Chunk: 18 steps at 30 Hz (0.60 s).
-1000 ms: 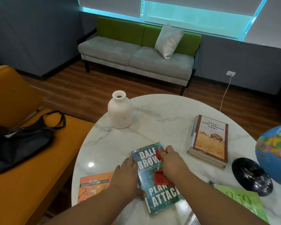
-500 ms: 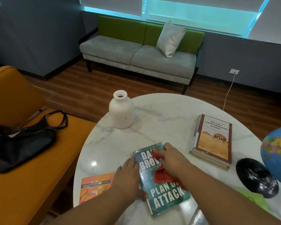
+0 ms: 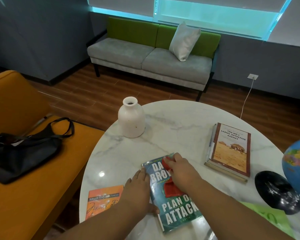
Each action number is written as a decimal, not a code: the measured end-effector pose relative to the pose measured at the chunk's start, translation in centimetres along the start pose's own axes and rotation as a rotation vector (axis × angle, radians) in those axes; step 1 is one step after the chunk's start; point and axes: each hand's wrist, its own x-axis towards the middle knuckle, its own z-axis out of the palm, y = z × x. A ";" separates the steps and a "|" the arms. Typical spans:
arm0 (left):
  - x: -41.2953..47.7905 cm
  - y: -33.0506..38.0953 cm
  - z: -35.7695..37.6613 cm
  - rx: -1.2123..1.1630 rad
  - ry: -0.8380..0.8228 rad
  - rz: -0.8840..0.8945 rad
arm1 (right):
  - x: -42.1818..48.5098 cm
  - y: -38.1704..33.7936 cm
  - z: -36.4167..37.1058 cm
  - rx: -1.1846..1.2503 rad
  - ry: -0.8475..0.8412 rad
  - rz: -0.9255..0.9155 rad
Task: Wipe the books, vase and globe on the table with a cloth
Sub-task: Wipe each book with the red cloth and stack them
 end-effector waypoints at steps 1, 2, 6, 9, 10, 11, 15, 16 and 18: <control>0.0 0.0 0.0 0.001 0.003 0.001 | 0.0 0.0 -0.3 -0.006 0.001 -0.010; -0.1 0.0 0.0 0.003 0.003 0.002 | 0.0 0.2 -0.6 0.022 -0.007 0.023; 0.0 0.1 -0.2 0.006 -0.004 0.002 | 0.1 -0.5 -1.5 -0.053 -0.013 0.173; -0.1 0.0 -0.2 0.006 -0.015 -0.003 | -0.4 -1.6 -0.4 0.072 -0.101 -0.039; -0.1 -0.1 -0.2 0.011 -0.020 -0.004 | -0.7 -1.7 -0.3 0.064 -0.150 -0.107; -0.1 -0.1 -0.2 0.016 -0.022 -0.003 | -0.8 -1.3 -0.3 0.057 -0.164 -0.134; 0.1 -0.2 0.1 -0.006 -0.013 -0.005 | -0.6 -0.2 -0.1 0.019 -0.026 -0.060; 0.1 -0.3 0.1 -0.008 -0.012 -0.003 | -0.9 -0.2 0.4 -0.016 -0.036 -0.077; 0.1 -0.3 0.2 -0.005 -0.011 -0.001 | -1.8 -0.2 0.7 -0.164 -0.048 -0.274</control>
